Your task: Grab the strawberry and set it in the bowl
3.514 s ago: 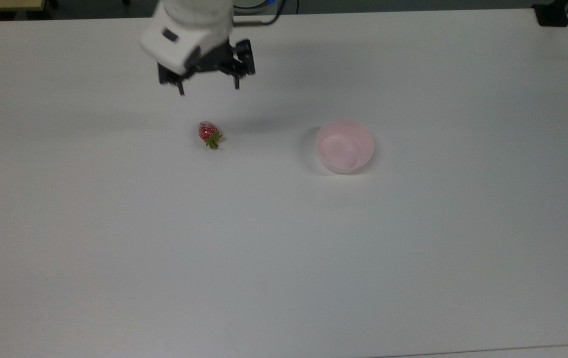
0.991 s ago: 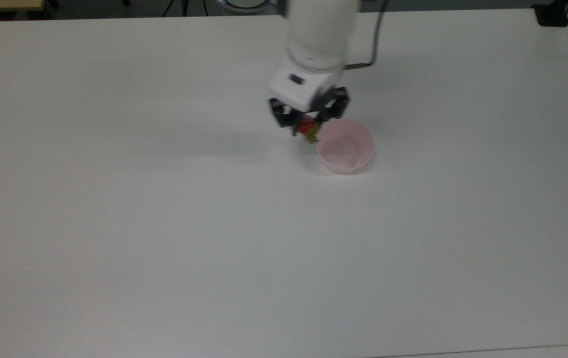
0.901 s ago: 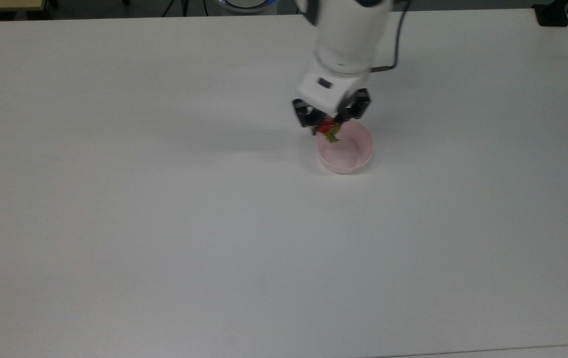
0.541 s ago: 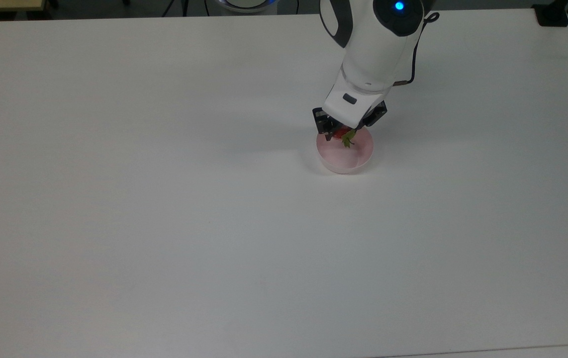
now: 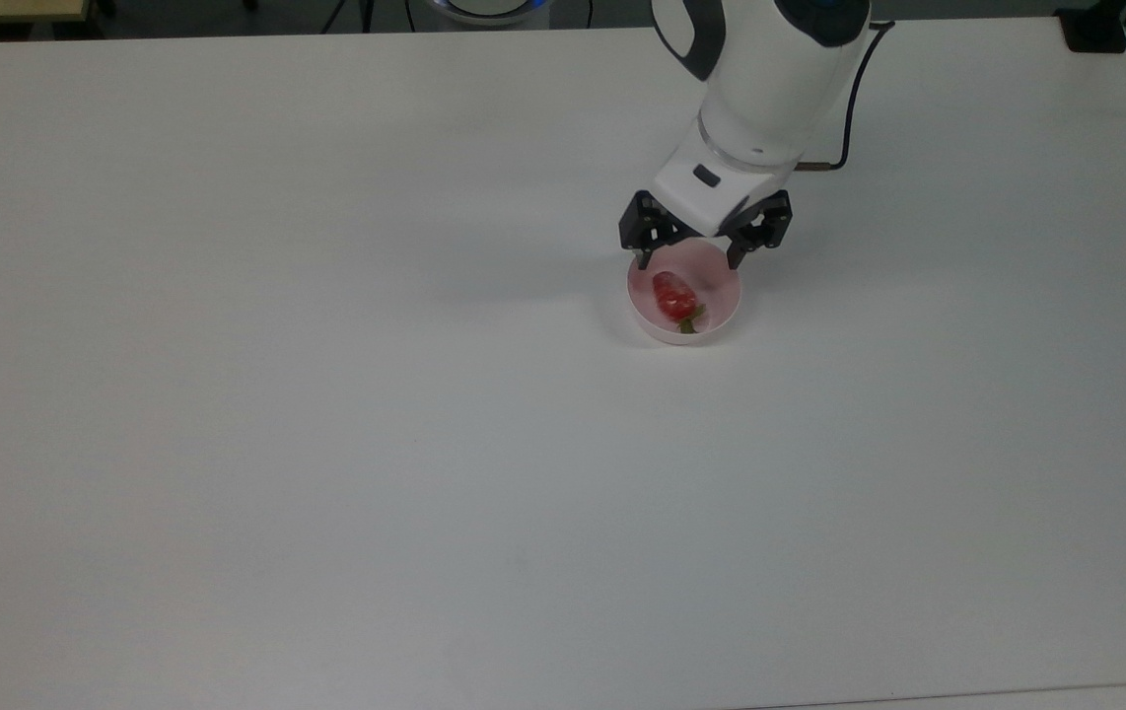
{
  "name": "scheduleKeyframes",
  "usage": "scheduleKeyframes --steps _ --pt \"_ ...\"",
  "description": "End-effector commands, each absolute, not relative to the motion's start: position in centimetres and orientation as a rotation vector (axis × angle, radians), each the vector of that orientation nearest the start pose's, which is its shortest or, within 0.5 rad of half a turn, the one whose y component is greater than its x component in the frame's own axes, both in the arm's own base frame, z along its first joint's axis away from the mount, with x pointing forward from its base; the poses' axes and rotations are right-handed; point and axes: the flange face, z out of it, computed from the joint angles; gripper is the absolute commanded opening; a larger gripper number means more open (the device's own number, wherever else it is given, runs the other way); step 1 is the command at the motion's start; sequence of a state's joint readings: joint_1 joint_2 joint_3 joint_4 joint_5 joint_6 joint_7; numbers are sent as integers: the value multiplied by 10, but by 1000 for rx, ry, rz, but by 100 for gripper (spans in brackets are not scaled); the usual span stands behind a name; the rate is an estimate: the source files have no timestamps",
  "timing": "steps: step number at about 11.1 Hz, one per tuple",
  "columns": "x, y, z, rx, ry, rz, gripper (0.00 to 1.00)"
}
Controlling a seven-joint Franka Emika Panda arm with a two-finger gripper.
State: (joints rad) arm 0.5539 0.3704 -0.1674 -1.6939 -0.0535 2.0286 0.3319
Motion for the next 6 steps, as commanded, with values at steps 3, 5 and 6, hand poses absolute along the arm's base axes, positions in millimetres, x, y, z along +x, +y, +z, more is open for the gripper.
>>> scheduleKeyframes --steps 3,5,6 --pt "586 76 524 -3223 -69 68 100" --pt "585 37 550 -3227 -6 81 100" --pt "588 19 553 -3213 31 65 100"
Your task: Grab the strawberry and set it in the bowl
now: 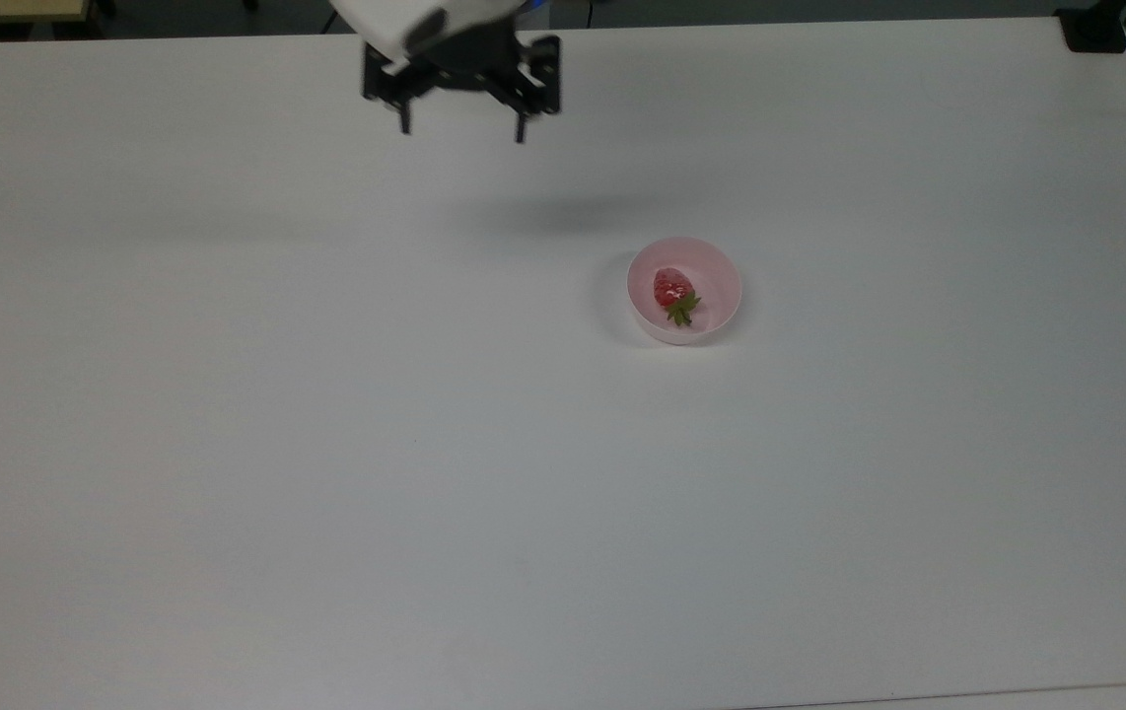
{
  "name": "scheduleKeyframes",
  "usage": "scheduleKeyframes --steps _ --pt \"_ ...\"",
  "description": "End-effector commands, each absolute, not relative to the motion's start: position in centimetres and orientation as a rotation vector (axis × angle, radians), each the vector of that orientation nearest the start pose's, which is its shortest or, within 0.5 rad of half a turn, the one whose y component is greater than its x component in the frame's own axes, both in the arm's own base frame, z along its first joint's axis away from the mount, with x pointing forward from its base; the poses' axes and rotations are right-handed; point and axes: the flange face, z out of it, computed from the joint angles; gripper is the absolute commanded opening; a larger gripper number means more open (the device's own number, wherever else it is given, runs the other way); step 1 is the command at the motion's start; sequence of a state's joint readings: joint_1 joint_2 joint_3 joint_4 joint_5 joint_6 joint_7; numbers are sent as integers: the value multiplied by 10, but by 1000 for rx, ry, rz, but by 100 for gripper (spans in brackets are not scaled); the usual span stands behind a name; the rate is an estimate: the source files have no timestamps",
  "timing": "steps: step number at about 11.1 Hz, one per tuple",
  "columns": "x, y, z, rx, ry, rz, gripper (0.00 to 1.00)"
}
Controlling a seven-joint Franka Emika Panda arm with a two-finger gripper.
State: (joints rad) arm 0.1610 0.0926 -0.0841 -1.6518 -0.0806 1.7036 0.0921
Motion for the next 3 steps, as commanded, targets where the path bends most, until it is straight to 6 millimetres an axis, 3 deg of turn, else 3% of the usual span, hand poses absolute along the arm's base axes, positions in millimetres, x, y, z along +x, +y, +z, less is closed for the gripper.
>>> scheduleKeyframes --steps 1,3 --pt "589 15 554 -3178 36 62 100" --pt "589 13 556 -3175 27 60 100"
